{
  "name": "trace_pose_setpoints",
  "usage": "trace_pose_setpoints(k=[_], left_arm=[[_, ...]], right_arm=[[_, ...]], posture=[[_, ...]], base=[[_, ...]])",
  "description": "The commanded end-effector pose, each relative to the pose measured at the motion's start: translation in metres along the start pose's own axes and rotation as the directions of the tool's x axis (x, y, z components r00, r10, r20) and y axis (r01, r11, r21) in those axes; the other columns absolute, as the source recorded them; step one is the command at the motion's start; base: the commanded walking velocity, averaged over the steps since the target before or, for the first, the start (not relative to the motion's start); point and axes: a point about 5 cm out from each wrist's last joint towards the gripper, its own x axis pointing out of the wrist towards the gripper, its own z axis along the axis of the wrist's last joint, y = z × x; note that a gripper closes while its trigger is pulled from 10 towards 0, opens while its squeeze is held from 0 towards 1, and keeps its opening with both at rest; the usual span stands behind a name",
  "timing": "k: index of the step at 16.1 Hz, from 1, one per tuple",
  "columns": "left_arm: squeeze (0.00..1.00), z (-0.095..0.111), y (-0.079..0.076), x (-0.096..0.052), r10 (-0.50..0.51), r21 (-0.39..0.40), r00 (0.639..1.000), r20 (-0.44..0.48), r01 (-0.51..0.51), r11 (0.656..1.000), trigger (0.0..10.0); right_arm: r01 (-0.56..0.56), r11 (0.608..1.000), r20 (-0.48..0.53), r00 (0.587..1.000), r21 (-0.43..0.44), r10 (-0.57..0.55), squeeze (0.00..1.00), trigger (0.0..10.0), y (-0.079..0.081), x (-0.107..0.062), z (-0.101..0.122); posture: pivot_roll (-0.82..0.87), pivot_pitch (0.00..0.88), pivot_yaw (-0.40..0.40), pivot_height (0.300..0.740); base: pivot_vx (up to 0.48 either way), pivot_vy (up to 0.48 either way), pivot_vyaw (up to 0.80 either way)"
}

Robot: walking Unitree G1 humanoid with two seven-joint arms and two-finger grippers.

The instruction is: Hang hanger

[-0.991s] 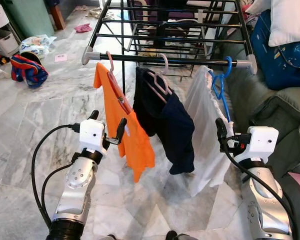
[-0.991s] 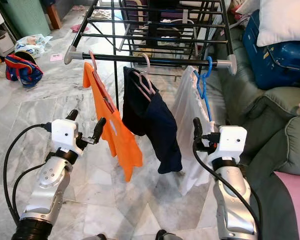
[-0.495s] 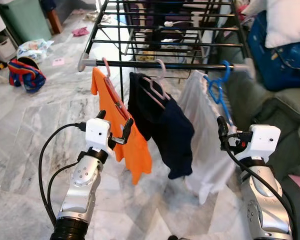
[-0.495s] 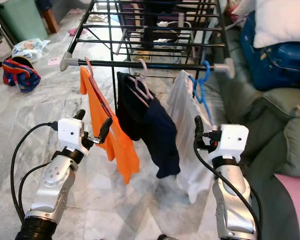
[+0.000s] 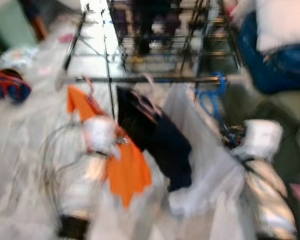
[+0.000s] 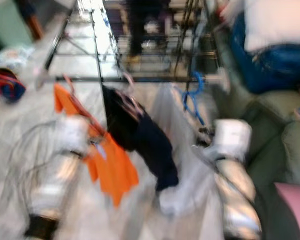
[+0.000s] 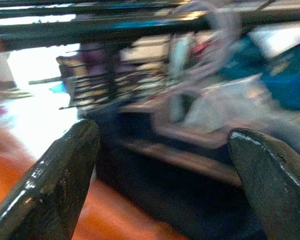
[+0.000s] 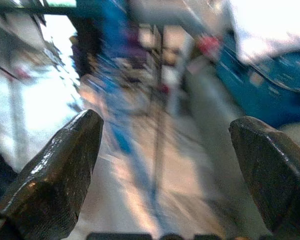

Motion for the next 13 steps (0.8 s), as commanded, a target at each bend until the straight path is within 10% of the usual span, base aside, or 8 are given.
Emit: trace_pose_setpoints(k=[1,13], left_arm=[[0.00,-0.008,0.021,-0.013,0.062,0.030,0.997,-0.046,-0.060,0.998,10.0],[0.00,-0.018,0.023,-0.018,0.060,0.054,0.994,-0.093,-0.055,0.997,10.0]], right_arm=[[-0.054,0.998,0.041,0.998,0.022,0.053,0.00,10.0,0.018,0.005,0.009],[-0.157,0.987,-0.053,0.986,0.038,0.159,0.00,10.0,0.022,0.013,0.000]], posture=[[-0.05,0.131,0.005,0.740],[-0.04,0.132,0.019,0.740]], base=[[0.000,0.000,0.00],[0.000,0.000,0.00]])
